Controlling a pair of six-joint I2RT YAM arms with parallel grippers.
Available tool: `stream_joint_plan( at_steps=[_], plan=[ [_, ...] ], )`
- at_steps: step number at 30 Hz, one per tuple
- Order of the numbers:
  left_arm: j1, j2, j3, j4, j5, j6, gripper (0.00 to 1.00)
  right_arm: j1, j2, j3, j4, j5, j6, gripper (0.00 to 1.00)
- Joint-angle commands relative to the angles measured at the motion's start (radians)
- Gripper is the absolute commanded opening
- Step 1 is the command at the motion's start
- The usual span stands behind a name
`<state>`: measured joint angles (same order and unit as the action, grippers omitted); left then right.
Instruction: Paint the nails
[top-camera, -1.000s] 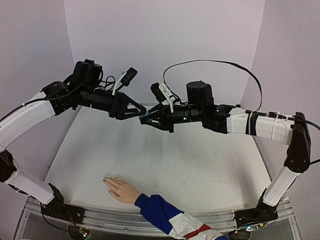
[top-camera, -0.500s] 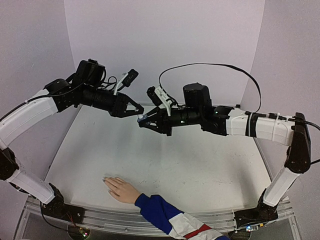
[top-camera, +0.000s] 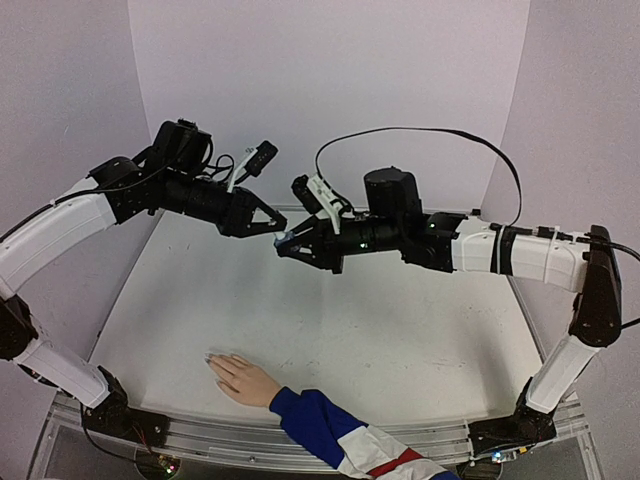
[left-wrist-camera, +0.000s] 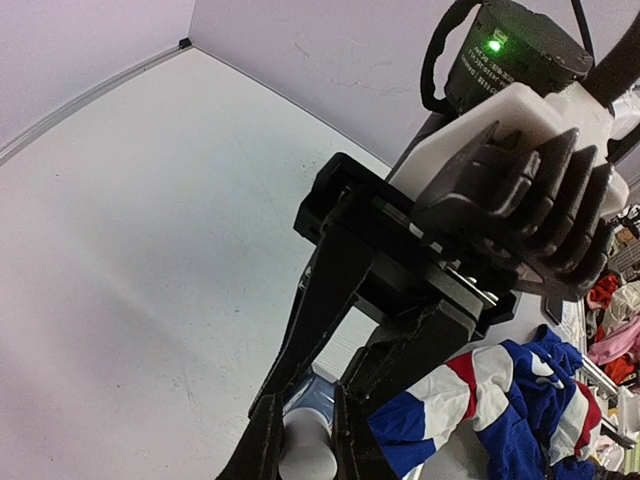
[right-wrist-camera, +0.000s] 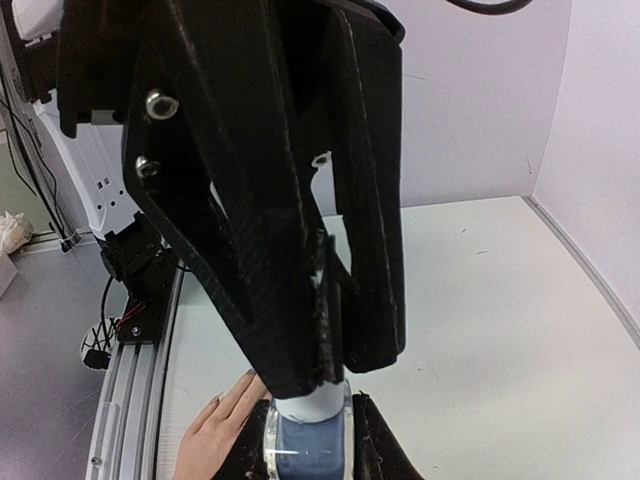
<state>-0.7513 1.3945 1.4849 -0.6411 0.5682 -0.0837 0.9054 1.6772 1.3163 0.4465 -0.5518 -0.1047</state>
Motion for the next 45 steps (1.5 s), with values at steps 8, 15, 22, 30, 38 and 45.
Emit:
stream_joint_plan(
  at_steps=[8,15,22,30,38,45],
  plan=[
    [0.026,-0.04,0.006,-0.035,-0.14,-0.039,0.0,-0.007,0.021,0.058,0.036,0.207,0.035,0.61],
    [0.193,-0.099,-0.159,-0.038,-0.432,-0.155,0.0,-0.008,-0.002,0.003,0.025,0.303,0.039,0.98],
    [0.325,-0.074,-0.368,-0.027,-0.811,-0.291,0.0,-0.017,-0.076,-0.069,0.025,0.393,0.031,0.98],
    [0.402,-0.001,-0.524,0.141,-0.918,-0.355,0.0,-0.043,-0.124,-0.146,0.026,0.431,0.037,0.98],
    [0.45,0.09,-0.58,0.233,-0.926,-0.414,0.0,-0.083,-0.161,-0.204,0.036,0.434,0.06,0.98],
    [0.46,0.158,-0.597,0.29,-0.91,-0.446,0.0,-0.095,-0.17,-0.217,0.04,0.429,0.069,0.98]
  ],
)
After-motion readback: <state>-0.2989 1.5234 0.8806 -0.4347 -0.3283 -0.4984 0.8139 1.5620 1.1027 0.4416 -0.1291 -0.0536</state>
